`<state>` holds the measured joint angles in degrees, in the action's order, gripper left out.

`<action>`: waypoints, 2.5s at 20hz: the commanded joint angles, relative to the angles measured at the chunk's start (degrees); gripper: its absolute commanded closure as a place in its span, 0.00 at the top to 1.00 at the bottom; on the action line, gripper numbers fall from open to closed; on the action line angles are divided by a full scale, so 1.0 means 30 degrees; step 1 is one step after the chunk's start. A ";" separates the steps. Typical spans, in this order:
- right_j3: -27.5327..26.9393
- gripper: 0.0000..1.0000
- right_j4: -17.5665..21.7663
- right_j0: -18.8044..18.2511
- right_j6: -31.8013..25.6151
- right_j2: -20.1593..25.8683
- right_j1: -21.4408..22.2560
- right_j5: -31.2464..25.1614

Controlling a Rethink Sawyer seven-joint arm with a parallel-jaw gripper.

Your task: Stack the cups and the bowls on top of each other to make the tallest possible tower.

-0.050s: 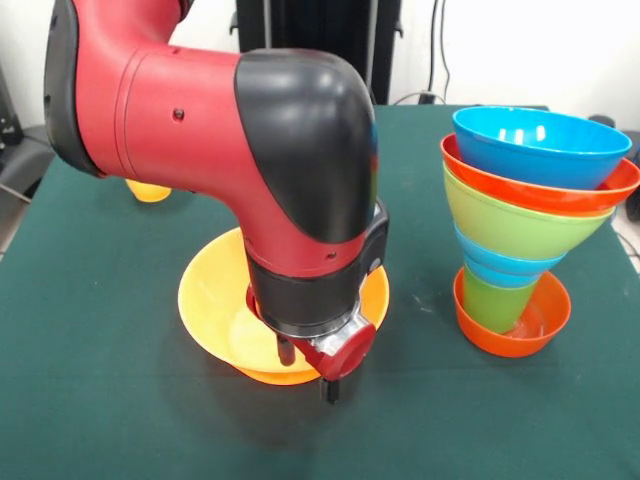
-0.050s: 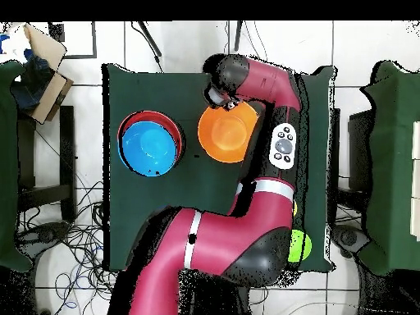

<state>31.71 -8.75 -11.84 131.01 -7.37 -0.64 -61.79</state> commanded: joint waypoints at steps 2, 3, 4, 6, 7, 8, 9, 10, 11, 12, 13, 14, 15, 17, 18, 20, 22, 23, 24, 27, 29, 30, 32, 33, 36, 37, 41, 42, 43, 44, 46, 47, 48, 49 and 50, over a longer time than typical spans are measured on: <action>0.2837 1.00 -0.0224 0.0369 0.2223 0.1330 -0.0093 0.1082; 0.2972 1.00 -0.0313 0.0323 0.2129 0.1432 -0.0046 0.1095; 0.3172 1.00 -0.0347 0.0273 0.1994 0.1486 0.0049 0.1111; 0.3451 1.00 -0.0395 0.0240 0.2087 0.1397 0.0244 0.1032; 0.3566 1.00 -0.0406 0.0246 0.2120 0.1332 0.0336 0.1019; 0.3636 1.00 -0.0417 0.0206 0.2041 0.1331 0.0366 0.1035; 0.3678 1.00 -0.0427 0.0196 0.1991 0.1329 0.0379 0.1091; 0.3907 1.00 -0.0490 0.0159 0.1822 0.1461 0.0452 0.1317; 0.4062 1.00 -0.0592 0.0110 0.1696 0.1599 0.0500 0.1491; 0.4340 1.00 -0.0921 -0.0077 0.1499 0.2001 0.0547 0.1739; 0.4304 1.00 -0.0947 -0.0073 0.1445 0.1961 0.0525 0.1745; 0.3988 1.00 -0.0895 -0.0053 0.1476 0.1741 0.0426 0.1284; 0.3921 1.00 -0.0888 0.0010 0.1657 0.1541 0.0450 0.1149; 0.3504 1.00 -0.0952 0.0064 0.1910 0.1337 0.0255 0.0950; 0.3290 1.00 -0.0979 0.0085 0.1930 0.1335 0.0131 0.0884; 0.2998 1.00 -0.1054 0.0142 0.2023 0.1293 0.0051 0.0649; 0.2401 1.00 -0.1069 0.0231 0.2197 0.1166 -0.0188 0.0318; 0.2170 1.00 -0.1092 0.0260 0.2258 0.1135 -0.0283 0.0192; 0.1852 1.00 -0.1114 0.0309 0.2365 0.1084 -0.0414 0.0010; 0.1087 1.00 -0.1117 0.0441 0.2659 0.0901 -0.0724 -0.0404; 0.0700 1.00 -0.1091 0.0463 0.2761 0.0716 -0.0878 -0.0624; 0.0784 1.00 -0.1032 0.0544 0.2811 0.0606 -0.0808 -0.0532; 0.0680 1.00 -0.0939 0.0537 0.2813 0.0459 -0.0881 -0.0342; 0.0652 1.00 -0.0917 0.0530 0.2803 0.0416 -0.0906 -0.0268; 0.0641 1.00 -0.0922 0.0500 0.2794 0.0356 -0.0997 0.0004; 0.0623 1.00 -0.0947 0.0508 0.2806 0.0346 -0.1017 0.0032; 0.0729 1.00 -0.1025 0.0562 0.2879 0.0270 -0.1038 0.0225; 0.0768 1.00 -0.0962 0.0593 0.2887 0.0140 -0.1010 0.0357; 0.0825 1.00 -0.0958 0.0605 0.2906 0.0070 -0.0979 0.0496; 0.0957 1.00 -0.0930 0.0634 0.3026 -0.0062 -0.0896 0.0757; 0.0881 1.00 -0.0990 0.0685 0.3258 -0.0329 -0.0836 0.0441; 0.0943 1.00 -0.1142 0.0679 0.3330 -0.0249 -0.0836 0.0513; 0.0811 1.00 -0.1302 0.0637 0.3283 -0.0101 -0.0992 0.0561; 0.0725 1.00 -0.1406 0.0636 0.3231 -0.0039 -0.1082 0.0537; 0.0647 1.00 -0.1515 0.0641 0.3202 0.0013 -0.1127 0.0425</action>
<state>33.12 -12.55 -11.09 131.01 -10.42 -3.54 -60.83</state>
